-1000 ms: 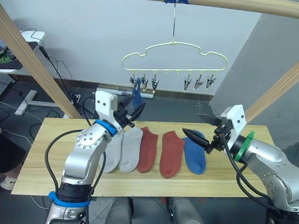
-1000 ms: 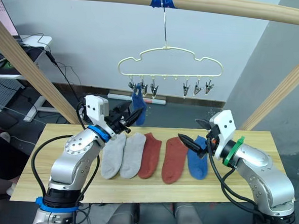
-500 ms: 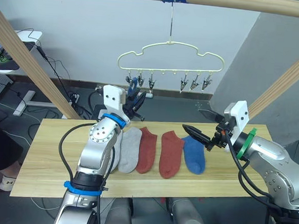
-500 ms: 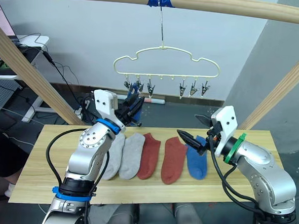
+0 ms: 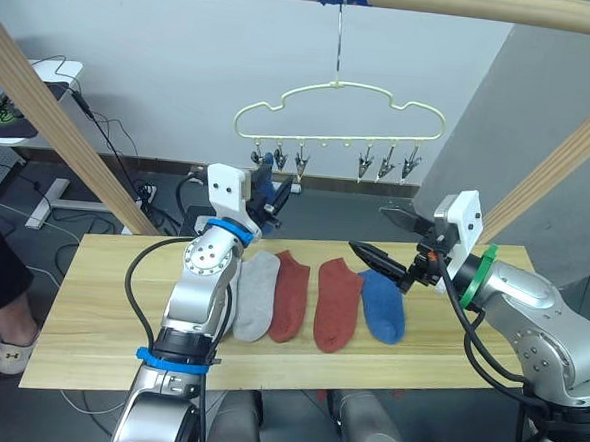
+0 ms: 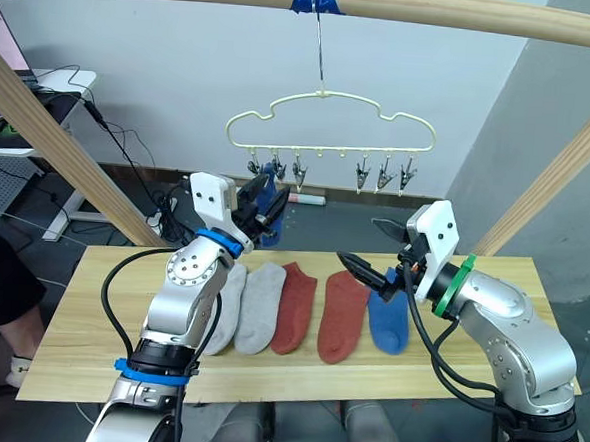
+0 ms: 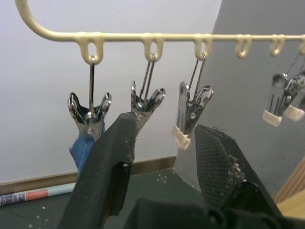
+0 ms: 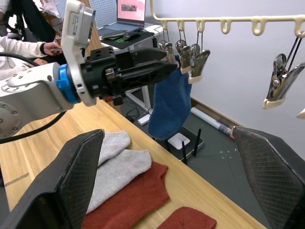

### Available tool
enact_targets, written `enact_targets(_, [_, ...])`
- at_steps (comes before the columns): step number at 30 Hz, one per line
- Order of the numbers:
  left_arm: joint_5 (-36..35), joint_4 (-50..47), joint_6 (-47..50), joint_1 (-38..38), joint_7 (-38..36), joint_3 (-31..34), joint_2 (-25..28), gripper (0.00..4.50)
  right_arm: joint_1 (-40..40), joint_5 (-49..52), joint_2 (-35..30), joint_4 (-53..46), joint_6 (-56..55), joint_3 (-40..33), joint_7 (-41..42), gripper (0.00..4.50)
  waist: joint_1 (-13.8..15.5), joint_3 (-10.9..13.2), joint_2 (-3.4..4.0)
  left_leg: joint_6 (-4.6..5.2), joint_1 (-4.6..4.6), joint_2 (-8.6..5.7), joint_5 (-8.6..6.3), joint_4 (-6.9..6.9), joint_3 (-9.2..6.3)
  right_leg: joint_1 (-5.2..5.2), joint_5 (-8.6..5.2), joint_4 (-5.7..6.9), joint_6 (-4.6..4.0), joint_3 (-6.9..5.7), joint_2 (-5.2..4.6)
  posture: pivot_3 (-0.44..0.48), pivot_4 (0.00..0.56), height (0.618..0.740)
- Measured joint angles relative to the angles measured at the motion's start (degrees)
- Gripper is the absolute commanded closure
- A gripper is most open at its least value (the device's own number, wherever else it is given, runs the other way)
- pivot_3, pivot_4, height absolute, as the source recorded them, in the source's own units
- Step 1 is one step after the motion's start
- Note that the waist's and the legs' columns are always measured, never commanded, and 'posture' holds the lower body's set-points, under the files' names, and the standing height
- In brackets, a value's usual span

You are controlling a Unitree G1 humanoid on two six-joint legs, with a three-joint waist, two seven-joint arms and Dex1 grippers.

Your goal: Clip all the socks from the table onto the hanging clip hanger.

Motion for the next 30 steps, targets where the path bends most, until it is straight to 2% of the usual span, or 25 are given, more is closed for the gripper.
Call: enact_targets(30, [2.49, 12.71, -8.22, -7.16, 3.83, 1.46, -0.35, 2.33, -4.23, 2.94, -0.08, -2.34, 0.63, 0.2, -1.6, 0.0, -1.02, 0.0, 0.0, 0.0, -0.06, 0.0, -0.01, -0.06, -0.02, -0.02, 0.0, -0.1, 0.02, -0.02, 0.0, -0.183, 0.214, 0.74])
